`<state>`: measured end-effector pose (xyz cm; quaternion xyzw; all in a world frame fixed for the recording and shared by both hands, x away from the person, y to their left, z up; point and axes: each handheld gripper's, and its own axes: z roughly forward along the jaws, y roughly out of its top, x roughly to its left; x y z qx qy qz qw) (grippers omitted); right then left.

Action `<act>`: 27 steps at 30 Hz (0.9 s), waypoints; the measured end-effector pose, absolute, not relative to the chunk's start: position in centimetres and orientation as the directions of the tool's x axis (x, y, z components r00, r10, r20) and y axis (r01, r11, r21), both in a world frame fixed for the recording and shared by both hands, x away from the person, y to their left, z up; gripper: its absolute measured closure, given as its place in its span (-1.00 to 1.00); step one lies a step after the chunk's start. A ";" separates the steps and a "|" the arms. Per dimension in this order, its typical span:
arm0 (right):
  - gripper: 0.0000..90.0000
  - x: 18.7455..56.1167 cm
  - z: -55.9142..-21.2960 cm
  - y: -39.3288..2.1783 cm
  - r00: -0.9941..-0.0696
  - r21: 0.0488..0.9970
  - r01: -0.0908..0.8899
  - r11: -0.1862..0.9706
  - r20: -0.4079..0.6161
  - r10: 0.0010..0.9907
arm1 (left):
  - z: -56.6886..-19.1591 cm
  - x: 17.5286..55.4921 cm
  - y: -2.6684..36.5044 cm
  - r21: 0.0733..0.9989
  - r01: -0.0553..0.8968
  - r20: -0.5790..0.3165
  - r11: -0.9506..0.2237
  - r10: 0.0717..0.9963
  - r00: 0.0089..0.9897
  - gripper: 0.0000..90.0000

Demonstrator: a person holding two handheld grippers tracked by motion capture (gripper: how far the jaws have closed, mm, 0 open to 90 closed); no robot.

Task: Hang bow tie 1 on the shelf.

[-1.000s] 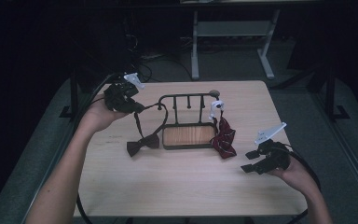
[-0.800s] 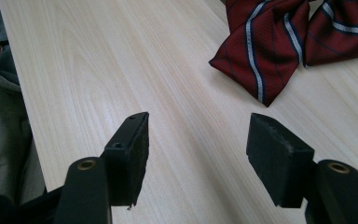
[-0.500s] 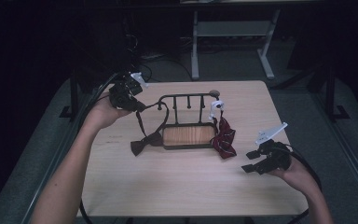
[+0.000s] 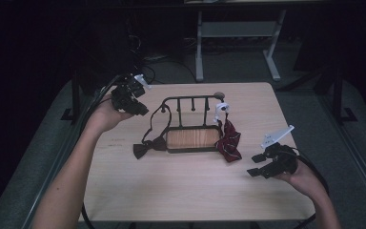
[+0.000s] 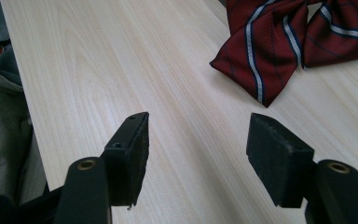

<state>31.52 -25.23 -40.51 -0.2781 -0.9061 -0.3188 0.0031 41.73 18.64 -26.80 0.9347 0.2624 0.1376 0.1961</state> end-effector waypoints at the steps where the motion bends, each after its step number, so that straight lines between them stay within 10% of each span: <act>1: -0.14 31.5 -40.5 -25.2 -0.845 0.576 0.506 0.642 0.183 0.502 | -26.9 41.6 18.7 0.438 0.439 0.149 -0.785 0.545 0.825 0.76; 27: -0.21 31.6 -40.7 -25.9 -0.817 0.574 0.542 0.613 0.192 0.543 | -28.8 38.7 20.3 0.451 0.402 0.121 -0.797 0.501 0.857 0.62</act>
